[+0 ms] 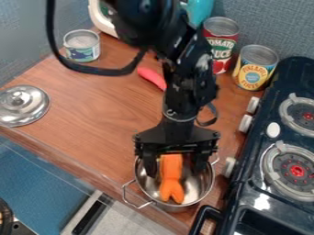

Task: Move the orange object to the left side of the table

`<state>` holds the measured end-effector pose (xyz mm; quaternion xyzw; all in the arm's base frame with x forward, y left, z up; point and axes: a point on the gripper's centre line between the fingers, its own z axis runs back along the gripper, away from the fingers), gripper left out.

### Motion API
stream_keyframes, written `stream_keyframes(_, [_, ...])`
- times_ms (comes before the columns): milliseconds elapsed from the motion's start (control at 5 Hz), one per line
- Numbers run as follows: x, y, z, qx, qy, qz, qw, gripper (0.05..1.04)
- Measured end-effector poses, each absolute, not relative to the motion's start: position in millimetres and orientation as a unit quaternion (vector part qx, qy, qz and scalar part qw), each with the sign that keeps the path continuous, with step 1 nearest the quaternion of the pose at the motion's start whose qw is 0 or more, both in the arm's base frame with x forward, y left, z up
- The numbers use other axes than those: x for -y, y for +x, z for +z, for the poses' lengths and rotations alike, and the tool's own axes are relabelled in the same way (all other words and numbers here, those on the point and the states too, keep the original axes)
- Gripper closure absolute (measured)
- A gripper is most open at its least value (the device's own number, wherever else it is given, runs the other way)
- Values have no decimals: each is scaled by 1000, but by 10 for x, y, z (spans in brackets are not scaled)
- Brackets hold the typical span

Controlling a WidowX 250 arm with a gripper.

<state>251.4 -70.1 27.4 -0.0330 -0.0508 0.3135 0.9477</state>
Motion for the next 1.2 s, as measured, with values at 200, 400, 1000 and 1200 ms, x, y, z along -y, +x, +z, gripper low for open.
stream_keyframes(200, [707,2510,236,75,-23,303,950,424])
stream_keyframes(400, [714,2494,241,70,-25,301,951,665])
stream_keyframes(1000, [562,2544,706,91,-54,326,939,714])
stream_keyframes(1200, [261,2660,1054,127,-72,367,918,714])
